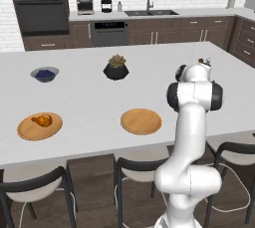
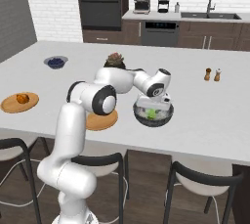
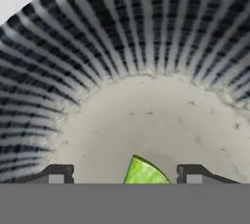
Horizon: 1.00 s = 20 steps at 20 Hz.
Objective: Pick the chicken drumstick and lemon wedge from their plates and place them in the bowl. Then put the bowl in the fridge.
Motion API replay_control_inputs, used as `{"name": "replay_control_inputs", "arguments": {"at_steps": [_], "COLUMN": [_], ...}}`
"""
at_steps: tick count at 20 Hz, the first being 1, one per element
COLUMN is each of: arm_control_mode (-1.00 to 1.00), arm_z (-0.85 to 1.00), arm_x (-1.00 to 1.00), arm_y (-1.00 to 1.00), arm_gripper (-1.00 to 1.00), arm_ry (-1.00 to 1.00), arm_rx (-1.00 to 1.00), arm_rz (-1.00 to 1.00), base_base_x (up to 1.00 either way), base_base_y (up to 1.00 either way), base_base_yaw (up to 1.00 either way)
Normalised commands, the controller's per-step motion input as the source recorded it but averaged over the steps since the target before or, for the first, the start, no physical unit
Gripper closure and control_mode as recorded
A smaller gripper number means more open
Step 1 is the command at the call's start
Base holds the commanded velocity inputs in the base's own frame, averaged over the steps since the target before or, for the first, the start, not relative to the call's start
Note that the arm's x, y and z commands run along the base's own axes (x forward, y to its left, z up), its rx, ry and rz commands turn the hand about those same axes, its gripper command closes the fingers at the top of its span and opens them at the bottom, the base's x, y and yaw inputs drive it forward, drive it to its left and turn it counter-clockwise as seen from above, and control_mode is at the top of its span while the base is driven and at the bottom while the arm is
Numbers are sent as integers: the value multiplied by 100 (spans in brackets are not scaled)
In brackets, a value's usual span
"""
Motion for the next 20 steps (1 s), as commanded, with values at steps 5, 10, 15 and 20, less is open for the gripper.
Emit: {"name": "replay_control_inputs", "arguments": {"at_steps": [5,10,15,20], "arm_control_mode": [-100,-100,-100,-100], "arm_z": [4,35,78,53], "arm_x": [0,-44,-58,-22], "arm_y": [1,10,36,34], "arm_gripper": [-100,-100,-100,-100], "arm_ry": [0,-5,-6,-13], "arm_rx": [0,0,1,0], "arm_rz": [0,0,0,0], "base_base_x": [0,0,0,0], "base_base_y": [0,0,0,0], "base_base_yaw": [0,0,0,0]}}
